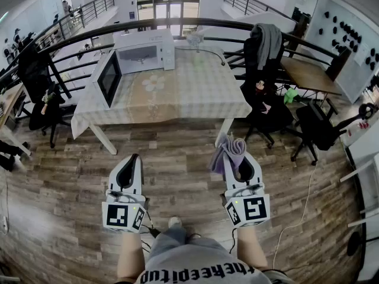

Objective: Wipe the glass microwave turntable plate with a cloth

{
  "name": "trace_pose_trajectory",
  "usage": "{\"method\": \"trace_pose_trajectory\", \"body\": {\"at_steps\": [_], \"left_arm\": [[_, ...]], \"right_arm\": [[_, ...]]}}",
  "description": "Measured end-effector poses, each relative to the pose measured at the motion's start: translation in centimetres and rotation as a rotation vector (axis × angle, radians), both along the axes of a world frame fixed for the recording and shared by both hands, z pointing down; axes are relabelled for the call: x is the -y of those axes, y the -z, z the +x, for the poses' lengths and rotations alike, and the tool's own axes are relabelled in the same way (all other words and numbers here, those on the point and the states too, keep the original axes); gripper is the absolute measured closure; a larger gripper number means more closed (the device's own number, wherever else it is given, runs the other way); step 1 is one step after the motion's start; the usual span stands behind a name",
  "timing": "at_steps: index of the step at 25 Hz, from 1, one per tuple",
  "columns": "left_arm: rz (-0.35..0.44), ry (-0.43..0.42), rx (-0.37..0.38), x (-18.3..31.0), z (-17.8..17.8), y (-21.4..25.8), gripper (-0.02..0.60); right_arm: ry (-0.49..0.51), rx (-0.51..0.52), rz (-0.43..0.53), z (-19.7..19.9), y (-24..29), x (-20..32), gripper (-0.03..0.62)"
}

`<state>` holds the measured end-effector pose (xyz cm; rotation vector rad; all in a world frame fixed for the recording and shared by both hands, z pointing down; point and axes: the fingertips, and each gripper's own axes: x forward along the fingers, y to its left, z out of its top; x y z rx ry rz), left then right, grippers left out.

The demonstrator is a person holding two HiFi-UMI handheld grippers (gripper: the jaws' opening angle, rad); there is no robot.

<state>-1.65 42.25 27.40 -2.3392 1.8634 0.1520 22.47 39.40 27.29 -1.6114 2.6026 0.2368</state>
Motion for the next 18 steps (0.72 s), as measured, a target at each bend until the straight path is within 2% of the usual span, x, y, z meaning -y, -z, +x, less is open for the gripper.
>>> {"method": "trace_pose_trajectory", "body": {"at_steps": [10,18], "left_arm": [[0.016,0.004,0.003,1.0,0.2,0.4,0.571],[0.015,0.006,-0.004,2.8,-1.0,0.0,0.571]], "right_arm": [[0.009,0.012,0.007,-0.1,0.2,1.0,0.485],[0.01,0.021,0.006,-1.2,-0.1,2.8,0.485]]}}
